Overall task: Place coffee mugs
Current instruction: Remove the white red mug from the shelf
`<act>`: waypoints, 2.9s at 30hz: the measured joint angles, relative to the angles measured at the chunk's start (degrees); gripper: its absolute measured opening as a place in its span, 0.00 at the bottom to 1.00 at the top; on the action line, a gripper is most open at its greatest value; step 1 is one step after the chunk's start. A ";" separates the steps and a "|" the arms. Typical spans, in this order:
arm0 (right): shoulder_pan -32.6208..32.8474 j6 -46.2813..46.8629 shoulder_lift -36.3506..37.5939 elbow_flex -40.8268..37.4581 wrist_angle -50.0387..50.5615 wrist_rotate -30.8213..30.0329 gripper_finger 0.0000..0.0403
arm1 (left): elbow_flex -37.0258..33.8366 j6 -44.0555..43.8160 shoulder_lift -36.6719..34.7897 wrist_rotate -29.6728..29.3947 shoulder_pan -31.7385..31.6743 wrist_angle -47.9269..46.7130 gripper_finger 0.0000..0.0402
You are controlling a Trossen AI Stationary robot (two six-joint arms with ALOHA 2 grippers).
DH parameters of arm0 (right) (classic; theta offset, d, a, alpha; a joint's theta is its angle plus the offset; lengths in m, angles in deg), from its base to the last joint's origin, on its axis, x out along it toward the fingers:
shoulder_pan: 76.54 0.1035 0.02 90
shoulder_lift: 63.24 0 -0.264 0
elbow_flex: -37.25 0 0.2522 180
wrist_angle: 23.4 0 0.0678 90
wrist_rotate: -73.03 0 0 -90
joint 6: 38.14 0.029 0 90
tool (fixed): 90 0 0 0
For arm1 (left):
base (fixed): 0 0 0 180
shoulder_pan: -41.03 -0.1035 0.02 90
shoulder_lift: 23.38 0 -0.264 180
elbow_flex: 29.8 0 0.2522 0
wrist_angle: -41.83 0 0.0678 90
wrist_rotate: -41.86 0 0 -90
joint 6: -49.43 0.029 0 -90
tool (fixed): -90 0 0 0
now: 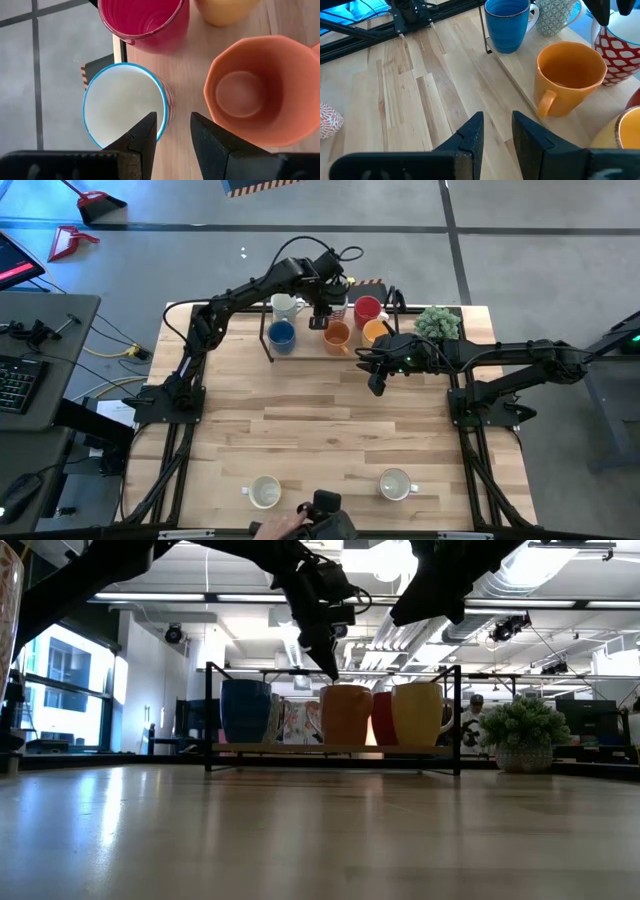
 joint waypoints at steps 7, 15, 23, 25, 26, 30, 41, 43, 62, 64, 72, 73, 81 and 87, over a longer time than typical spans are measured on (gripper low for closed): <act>0.00 0.02 0.01 0.00 0.00 0.31 0.20 | 0.04 0.03 0.39 -0.17 -0.13 0.10 0.27; 1.56 0.02 -0.02 0.00 -0.01 -0.84 0.20 | -0.02 0.82 1.64 -1.56 -0.13 1.16 0.27; 3.35 0.02 0.01 0.00 -0.89 -2.23 0.20 | -0.02 1.22 1.66 -2.01 -0.39 1.75 0.27; 3.63 0.19 0.01 0.00 -1.06 -2.27 0.20 | 0.00 1.20 2.11 -1.97 -0.50 1.92 0.27; 3.82 0.20 0.01 0.00 -1.09 -2.28 0.20 | 0.00 1.18 2.37 -1.96 -0.51 1.76 0.27; 4.26 0.22 -0.01 0.00 -1.10 -2.52 0.20 | 0.00 1.20 2.84 -1.94 -0.52 1.38 0.27; 4.24 0.22 0.00 0.00 -1.11 -2.74 0.20 | 0.00 1.23 3.10 -1.87 -0.57 1.55 0.27; 4.24 0.22 -0.02 0.00 -1.11 -2.74 0.20 | 0.00 1.68 3.10 -1.70 -0.57 1.53 0.27; 4.24 1.09 -0.02 0.00 -1.07 -2.67 0.20 | 0.08 1.55 4.71 -0.29 -0.50 1.37 0.27; 4.24 1.16 0.01 0.00 -1.07 -2.67 0.20 | -0.02 1.57 5.13 -0.69 -0.50 1.51 0.27; 4.24 1.20 -0.01 0.00 -0.85 -2.67 0.20 | 0.00 1.59 5.27 -0.80 -0.57 2.93 0.27; 4.24 1.18 -0.01 0.01 -0.85 -2.67 0.20 | 0.00 1.59 5.27 -0.80 -0.57 3.41 0.27; 4.26 1.51 0.01 0.02 -0.87 -2.65 0.20 | 0.00 1.64 5.27 -0.79 -0.94 3.53 0.27; 5.45 1.53 -0.02 0.01 -0.85 -2.67 0.20 | 0.00 2.16 5.27 -0.80 -0.94 3.52 0.23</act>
